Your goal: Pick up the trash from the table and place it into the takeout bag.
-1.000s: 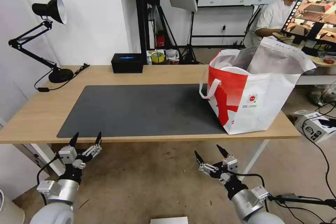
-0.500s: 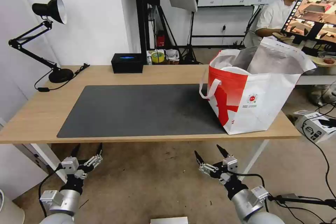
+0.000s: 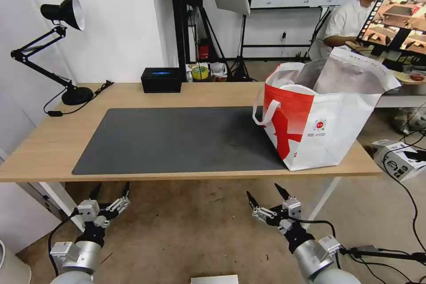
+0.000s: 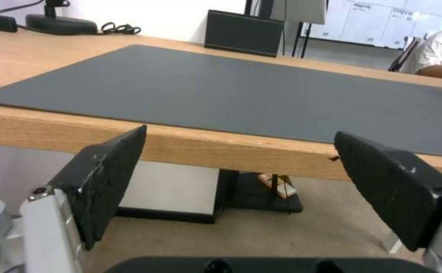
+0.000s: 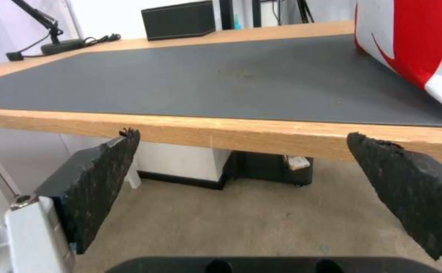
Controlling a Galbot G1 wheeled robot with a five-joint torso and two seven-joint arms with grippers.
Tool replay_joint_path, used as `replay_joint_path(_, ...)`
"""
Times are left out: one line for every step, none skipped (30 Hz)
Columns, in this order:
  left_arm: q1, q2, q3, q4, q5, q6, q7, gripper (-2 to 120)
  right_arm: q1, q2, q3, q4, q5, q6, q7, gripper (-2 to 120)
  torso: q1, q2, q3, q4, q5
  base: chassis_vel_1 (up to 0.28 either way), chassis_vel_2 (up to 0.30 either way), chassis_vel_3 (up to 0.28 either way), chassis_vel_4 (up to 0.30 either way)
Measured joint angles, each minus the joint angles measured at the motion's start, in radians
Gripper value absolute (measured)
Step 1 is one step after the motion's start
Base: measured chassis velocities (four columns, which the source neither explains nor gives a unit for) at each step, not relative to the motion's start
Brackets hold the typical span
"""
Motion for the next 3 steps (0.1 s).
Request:
replay_joint_path(0.0, 0.0, 0.0, 0.0, 0.0, 0.0, 0.0, 100, 0.0, 0.0, 0.0, 0.0, 0.0, 0.0, 0.0, 100, 0.0, 0.0, 0.0, 0.0, 0.0, 0.0, 0.0, 0.0, 0.0)
replay_joint_path(0.0, 0.0, 0.0, 0.0, 0.0, 0.0, 0.0, 100, 0.0, 0.0, 0.0, 0.0, 0.0, 0.0, 0.0, 100, 0.0, 0.0, 0.0, 0.0, 0.0, 0.0, 0.0, 0.0, 0.0)
replay_joint_path(0.0, 0.0, 0.0, 0.0, 0.0, 0.0, 0.0, 100, 0.0, 0.0, 0.0, 0.0, 0.0, 0.0, 0.0, 100, 0.0, 0.0, 0.0, 0.0, 0.0, 0.0, 0.0, 0.0, 0.0)
